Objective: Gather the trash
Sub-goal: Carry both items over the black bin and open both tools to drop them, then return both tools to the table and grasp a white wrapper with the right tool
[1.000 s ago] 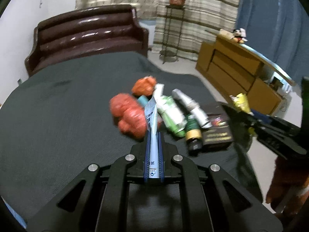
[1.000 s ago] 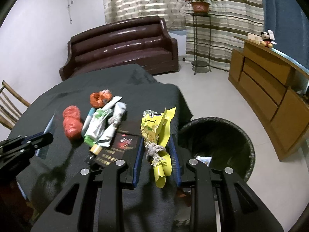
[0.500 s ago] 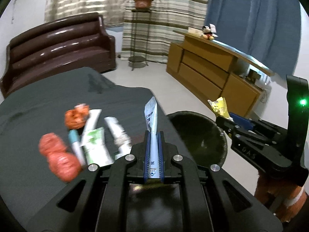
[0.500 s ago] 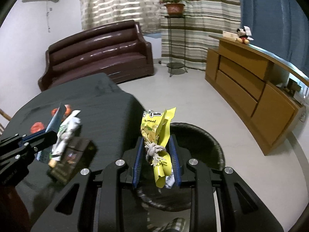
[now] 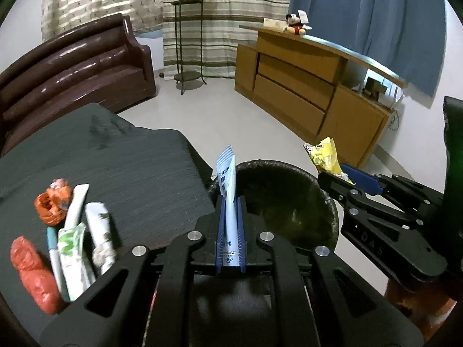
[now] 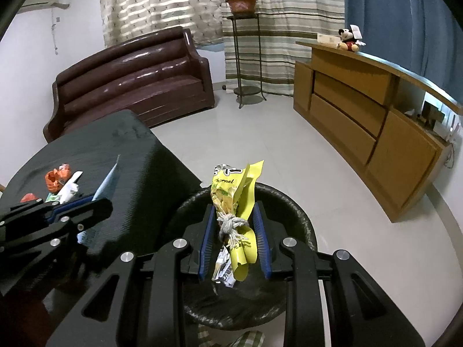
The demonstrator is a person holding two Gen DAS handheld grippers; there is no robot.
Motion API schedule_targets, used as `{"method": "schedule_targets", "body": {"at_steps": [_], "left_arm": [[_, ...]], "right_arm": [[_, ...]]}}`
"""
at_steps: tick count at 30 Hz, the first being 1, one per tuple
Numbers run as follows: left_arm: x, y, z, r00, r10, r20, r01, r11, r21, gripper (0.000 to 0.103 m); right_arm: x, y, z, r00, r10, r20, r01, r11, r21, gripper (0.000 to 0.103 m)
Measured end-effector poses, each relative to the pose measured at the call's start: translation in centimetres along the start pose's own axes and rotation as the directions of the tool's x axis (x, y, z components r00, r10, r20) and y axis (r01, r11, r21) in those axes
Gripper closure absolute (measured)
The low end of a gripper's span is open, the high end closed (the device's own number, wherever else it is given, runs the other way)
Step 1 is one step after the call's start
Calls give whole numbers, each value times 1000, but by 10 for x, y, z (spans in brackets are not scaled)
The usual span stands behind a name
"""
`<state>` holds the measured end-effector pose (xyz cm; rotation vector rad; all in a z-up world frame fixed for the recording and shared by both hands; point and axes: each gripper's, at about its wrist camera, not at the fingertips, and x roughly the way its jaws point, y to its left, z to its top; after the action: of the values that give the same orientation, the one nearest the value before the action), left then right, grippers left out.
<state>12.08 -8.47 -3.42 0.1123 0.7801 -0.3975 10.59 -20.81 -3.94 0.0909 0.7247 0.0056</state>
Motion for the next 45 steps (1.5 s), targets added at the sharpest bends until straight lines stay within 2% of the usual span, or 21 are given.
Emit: {"method": "schedule_targets", "body": {"at_steps": [7,9,10,12,14,16,24,30,33,38,41,45], "left_arm": [[19,-8,9,1000,9,-29,-9,1000,5,93],[22,-8,10,999,14,-34,-14,1000,-1,90],[23,-9,11,999,15,-36,-15,1000,-2,88],[23,-10,11,999,22,-38,-22,1000,-1,75],[24,-9,11,999,35,-38,-35,999,-1,70],[25,-10,11,998,41,-39,-42,999,-6,68],[15,-5,14,997,81,-17,-81,996,-25,44],[-5,6,10,993,116,10,-116,992,-41,37],[-18,14,7,987,158,19,-156,986,-54,33],[-47,38,-3,978,207,41,-202,975,-89,31],[-63,56,-11,966,255,41,-249,961,-119,26],[-82,86,-26,949,313,29,-305,938,-164,26]], "right_arm": [[10,-10,3,1000,6,-9,-6,1000,21,74],[11,-12,2,1000,3,-10,-3,1000,29,63],[11,-13,2,1000,0,-7,0,999,32,62],[11,-15,1,1000,-1,-5,2,999,36,61],[10,-17,1,1000,-5,-2,5,999,42,61],[10,-18,1,1000,-7,1,7,999,47,61],[2,-21,2,1000,-25,18,24,998,58,54],[-4,-14,1,1000,-11,10,10,998,65,49],[-7,-3,-1,1000,14,1,-14,998,53,49],[-14,27,-3,998,67,-8,-67,998,9,49],[-20,43,-6,996,94,-9,-94,995,-17,49],[-25,68,-9,992,128,-11,-128,990,-59,49]]}}
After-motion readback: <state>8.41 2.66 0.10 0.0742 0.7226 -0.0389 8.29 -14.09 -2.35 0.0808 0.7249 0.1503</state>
